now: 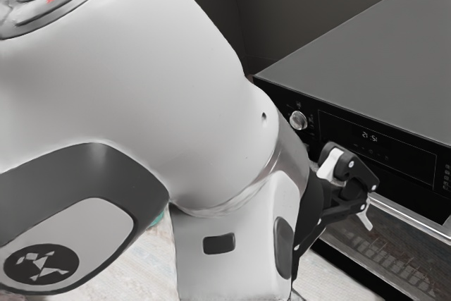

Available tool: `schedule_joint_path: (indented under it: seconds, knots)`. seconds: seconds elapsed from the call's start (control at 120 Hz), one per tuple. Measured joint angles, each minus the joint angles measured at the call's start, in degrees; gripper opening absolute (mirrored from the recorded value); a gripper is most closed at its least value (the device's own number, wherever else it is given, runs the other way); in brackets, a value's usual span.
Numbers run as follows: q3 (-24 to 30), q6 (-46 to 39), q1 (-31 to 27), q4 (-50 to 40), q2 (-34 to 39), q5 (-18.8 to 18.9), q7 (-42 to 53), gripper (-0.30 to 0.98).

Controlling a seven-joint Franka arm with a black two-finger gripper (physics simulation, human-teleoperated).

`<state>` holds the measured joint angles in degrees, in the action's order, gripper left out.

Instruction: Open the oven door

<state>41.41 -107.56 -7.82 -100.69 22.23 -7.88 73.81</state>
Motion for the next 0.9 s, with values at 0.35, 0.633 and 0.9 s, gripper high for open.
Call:
schedule_joint_path:
  seconds: [0.35, 0.633, 0.9]
  knots:
    - [-1.2, -2.3, -0.1, 1.9, -8.1, 4.2, 1.9, 0.69]
    - [-3.1, -3.3, -0.1, 5.1, -13.7, 7.4, 2.7, 0.69]
    - [-3.7, -6.6, 0.1, 2.2, -15.2, 9.4, 3.2, 0.69]
